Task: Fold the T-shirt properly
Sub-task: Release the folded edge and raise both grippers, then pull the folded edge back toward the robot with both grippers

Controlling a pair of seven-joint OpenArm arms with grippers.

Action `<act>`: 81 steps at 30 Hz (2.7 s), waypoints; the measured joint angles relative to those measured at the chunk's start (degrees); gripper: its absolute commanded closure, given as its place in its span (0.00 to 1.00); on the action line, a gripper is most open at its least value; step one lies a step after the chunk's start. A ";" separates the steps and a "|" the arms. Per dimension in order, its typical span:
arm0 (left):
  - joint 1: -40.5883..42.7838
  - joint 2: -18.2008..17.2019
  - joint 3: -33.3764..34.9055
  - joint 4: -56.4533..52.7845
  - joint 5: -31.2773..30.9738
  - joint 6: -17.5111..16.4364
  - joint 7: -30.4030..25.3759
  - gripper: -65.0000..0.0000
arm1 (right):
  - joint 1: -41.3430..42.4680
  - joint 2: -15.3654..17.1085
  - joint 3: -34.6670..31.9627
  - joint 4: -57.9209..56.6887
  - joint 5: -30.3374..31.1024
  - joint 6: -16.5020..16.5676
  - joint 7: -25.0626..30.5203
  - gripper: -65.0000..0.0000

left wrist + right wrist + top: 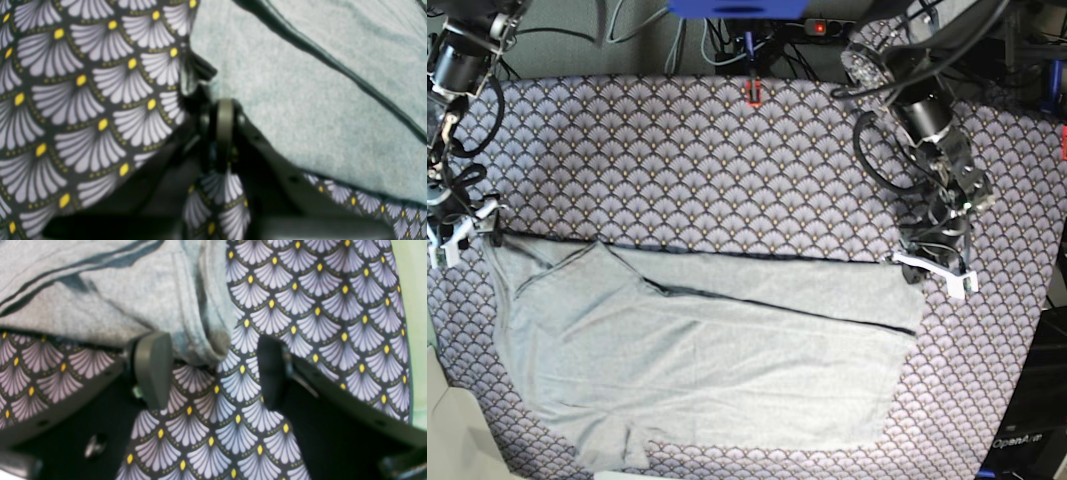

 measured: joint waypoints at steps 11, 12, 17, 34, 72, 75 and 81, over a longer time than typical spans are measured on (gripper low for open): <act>0.00 0.00 0.13 0.00 -0.02 0.00 0.00 1.00 | 3.04 -0.59 0.00 -5.62 0.00 0.02 0.17 0.38; 0.00 0.00 0.15 0.00 0.00 0.00 0.00 1.00 | 3.06 -0.57 0.00 -5.62 0.00 0.00 0.24 0.39; 0.00 -0.24 0.20 0.00 0.00 0.00 0.04 1.00 | 3.08 -0.42 -2.73 -5.64 -0.02 -0.02 0.22 0.60; 0.13 -0.98 0.26 0.00 0.02 -0.42 0.46 1.00 | 2.69 1.64 -3.98 -8.66 0.66 0.07 1.42 1.00; 27.87 0.50 2.64 41.51 -10.88 -2.03 22.40 1.00 | -22.67 -3.17 7.72 11.43 1.95 1.36 2.21 1.00; 30.71 0.52 2.64 41.90 -11.80 -2.14 22.56 1.00 | -24.68 -3.15 8.76 11.56 2.71 1.66 2.86 1.00; 33.22 0.46 2.64 42.45 -12.15 -2.10 22.10 1.00 | -27.93 -6.01 11.37 11.67 2.01 1.53 9.31 1.00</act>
